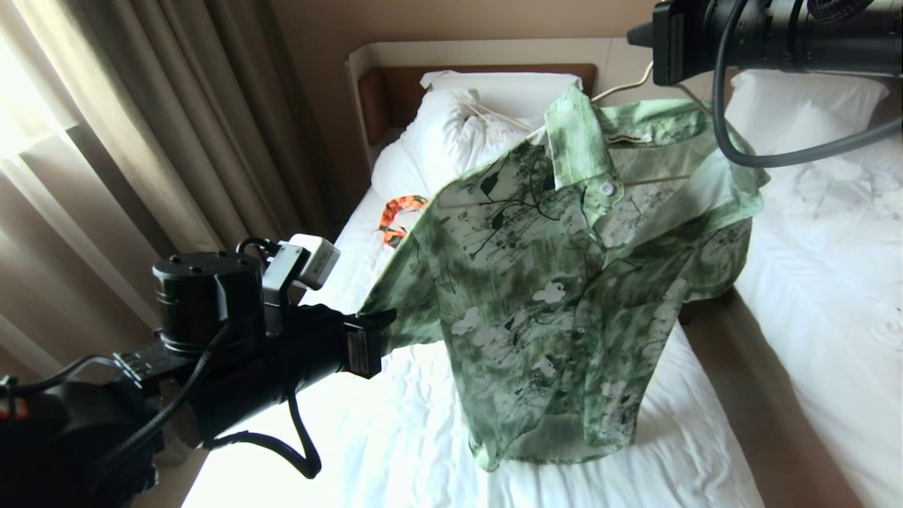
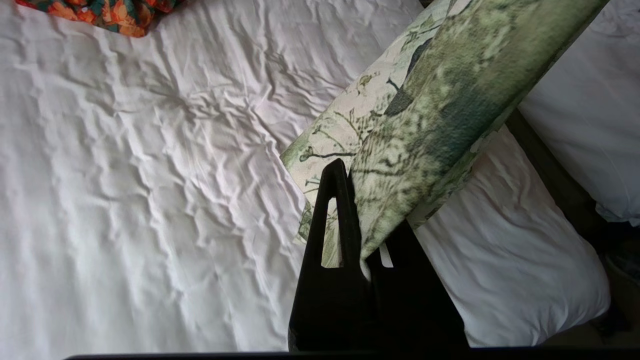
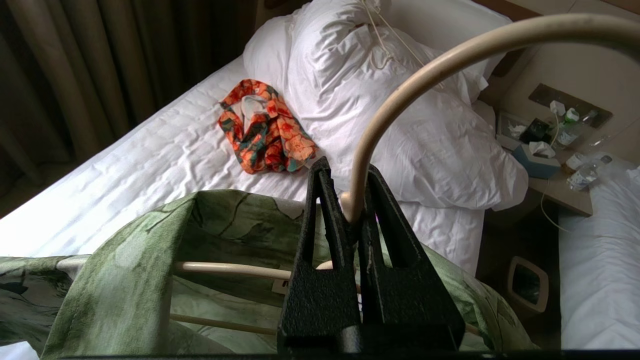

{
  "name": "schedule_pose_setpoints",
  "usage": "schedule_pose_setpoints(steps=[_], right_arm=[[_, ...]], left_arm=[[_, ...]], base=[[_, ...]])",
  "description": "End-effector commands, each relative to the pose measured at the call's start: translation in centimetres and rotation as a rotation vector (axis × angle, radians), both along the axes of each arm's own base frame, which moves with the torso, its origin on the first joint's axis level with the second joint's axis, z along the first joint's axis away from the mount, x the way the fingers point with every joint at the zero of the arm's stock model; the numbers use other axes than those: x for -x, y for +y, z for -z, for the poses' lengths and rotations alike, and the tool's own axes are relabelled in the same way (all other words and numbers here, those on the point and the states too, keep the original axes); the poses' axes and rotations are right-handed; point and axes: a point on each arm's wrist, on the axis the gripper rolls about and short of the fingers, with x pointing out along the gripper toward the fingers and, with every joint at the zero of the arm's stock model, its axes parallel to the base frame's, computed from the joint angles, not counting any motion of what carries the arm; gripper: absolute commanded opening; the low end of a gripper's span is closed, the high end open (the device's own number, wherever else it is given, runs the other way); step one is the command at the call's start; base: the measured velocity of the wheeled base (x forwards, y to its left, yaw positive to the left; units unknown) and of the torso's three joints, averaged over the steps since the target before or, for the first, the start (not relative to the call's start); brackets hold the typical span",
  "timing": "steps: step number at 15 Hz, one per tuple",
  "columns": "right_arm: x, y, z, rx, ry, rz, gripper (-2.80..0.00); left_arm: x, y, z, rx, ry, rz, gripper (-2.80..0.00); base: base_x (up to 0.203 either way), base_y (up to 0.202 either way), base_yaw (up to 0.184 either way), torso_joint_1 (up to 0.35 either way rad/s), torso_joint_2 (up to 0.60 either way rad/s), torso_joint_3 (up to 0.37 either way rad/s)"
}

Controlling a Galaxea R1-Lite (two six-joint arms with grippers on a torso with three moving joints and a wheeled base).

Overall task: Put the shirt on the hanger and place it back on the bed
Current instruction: Take the clothes hanger out of the clothes

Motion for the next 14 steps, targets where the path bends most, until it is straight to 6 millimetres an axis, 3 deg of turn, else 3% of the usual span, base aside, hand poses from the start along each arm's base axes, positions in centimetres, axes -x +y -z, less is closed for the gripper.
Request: schedule_pose_setpoints(steps=[1,5,6,10,14], right_arm=[[0.1,-0.2,-0.1,0.004,-0.004,0.005,-2.8],[0.0,-0.3,-0.1,0.004,-0.004,0.01,-2.8],[-0.1,-0.4,-0.1,0.005,-0.003,0.015,-2.8],[-0.3,-0.5,0.1,0.01,0.006,0.019,-2.8],[-0.4,-0.9,0.0,0.008,0.0,0.031,-2.8]], left_arm=[[0.0,0.0,0.7,-0.01,0.019,-0.002,-2.8],[0.3,0.1,0.7,-0.002,-0.007,0.005,-2.8],[0.3,0.2,0.5,0.004,-0.025,0.005,0.0],[1.6,1.0,-1.2,0.049,-0.093,0.002,0.0],[4.7,4.8,-1.5,0.08,-0.124,-0.083,0.0]], base=[[0.0,0.0,0.0,0.0,0.0,0.0],[0.0,0.0,0.0,0.0,0.0,0.0],[0.0,0.0,0.0,0.0,0.0,0.0],[0.0,0.0,0.0,0.0,0.0,0.0],[0.0,0.0,0.0,0.0,0.0,0.0]])
